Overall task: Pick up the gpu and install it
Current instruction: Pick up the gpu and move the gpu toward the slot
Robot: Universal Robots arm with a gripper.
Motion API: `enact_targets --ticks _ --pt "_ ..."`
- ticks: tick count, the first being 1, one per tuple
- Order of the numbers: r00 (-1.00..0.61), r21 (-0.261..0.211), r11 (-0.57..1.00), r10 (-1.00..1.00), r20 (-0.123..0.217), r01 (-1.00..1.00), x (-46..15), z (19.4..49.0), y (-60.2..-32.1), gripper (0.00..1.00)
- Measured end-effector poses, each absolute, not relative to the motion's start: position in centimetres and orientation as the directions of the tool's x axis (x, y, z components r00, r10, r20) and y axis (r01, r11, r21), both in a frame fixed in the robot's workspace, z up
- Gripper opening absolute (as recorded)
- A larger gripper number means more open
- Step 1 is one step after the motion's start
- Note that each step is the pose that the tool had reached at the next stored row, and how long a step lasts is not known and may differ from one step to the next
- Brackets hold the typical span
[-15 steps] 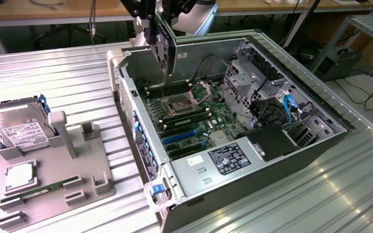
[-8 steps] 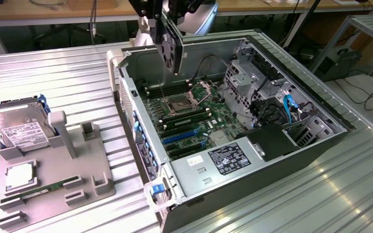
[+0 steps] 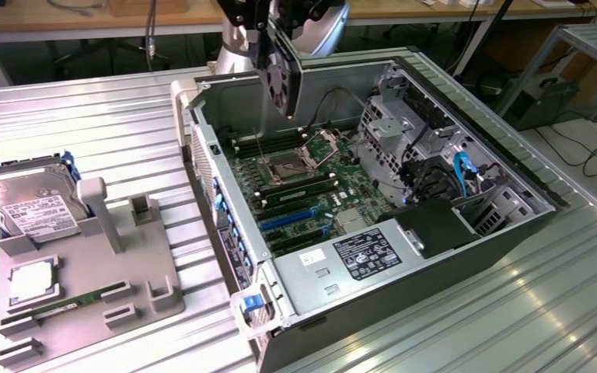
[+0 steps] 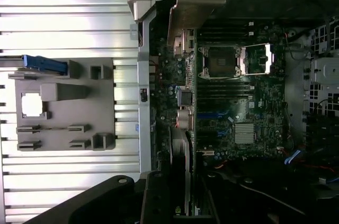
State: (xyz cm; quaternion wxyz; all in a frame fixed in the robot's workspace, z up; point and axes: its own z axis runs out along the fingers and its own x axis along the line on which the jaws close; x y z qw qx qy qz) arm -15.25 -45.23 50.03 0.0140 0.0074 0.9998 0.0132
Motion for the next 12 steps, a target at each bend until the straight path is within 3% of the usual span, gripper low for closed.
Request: enact_targets --ticks 12 --pt "-1.0 0.027 1.0 0.015 -0.028 0.014 -13.4 50.0 -45.2 0.27"
